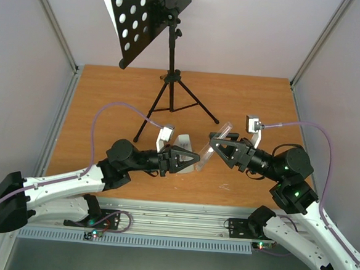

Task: Pack up the instrument practice props
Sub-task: Pick up the cover of the metronome from the center of the board.

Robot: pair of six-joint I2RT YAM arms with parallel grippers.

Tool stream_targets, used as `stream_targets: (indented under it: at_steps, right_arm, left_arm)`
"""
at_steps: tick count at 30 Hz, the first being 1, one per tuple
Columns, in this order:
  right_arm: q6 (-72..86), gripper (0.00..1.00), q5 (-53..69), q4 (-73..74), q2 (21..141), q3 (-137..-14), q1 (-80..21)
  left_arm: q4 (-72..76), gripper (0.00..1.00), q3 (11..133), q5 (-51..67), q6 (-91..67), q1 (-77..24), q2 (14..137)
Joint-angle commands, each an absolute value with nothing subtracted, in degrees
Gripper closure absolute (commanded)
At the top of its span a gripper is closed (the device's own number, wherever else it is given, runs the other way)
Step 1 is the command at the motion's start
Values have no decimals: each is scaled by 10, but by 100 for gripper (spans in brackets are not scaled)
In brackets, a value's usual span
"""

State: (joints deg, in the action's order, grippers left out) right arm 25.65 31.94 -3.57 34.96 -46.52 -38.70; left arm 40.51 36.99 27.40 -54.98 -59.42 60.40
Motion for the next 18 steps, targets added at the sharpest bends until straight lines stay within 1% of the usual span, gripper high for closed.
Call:
stream_targets:
  at_steps: [1, 5, 9, 13, 14, 18]
  right_arm:
    - [260, 30, 317, -48, 352, -462, -392]
    - [261, 35, 315, -53, 349, -457, -391]
    - [259, 44, 315, -57, 348, -454, -392]
    - [256, 47, 312, -56, 345, -449, -392]
    - [255, 47, 311, -54, 345, -448, -392]
    - [228, 47, 293, -15, 333, -457, -391]
  left_arm:
    - [436, 100, 361, 263, -538, -592, 601]
    - [436, 99, 363, 264, -538, -592, 602]
    - [436, 99, 361, 261, -538, -592, 602]
    - [434, 100, 360, 259, -538, -592, 601]
    - [433, 98, 359, 257, -538, -592, 601]
    - [418, 72, 356, 247, -536, -592, 595]
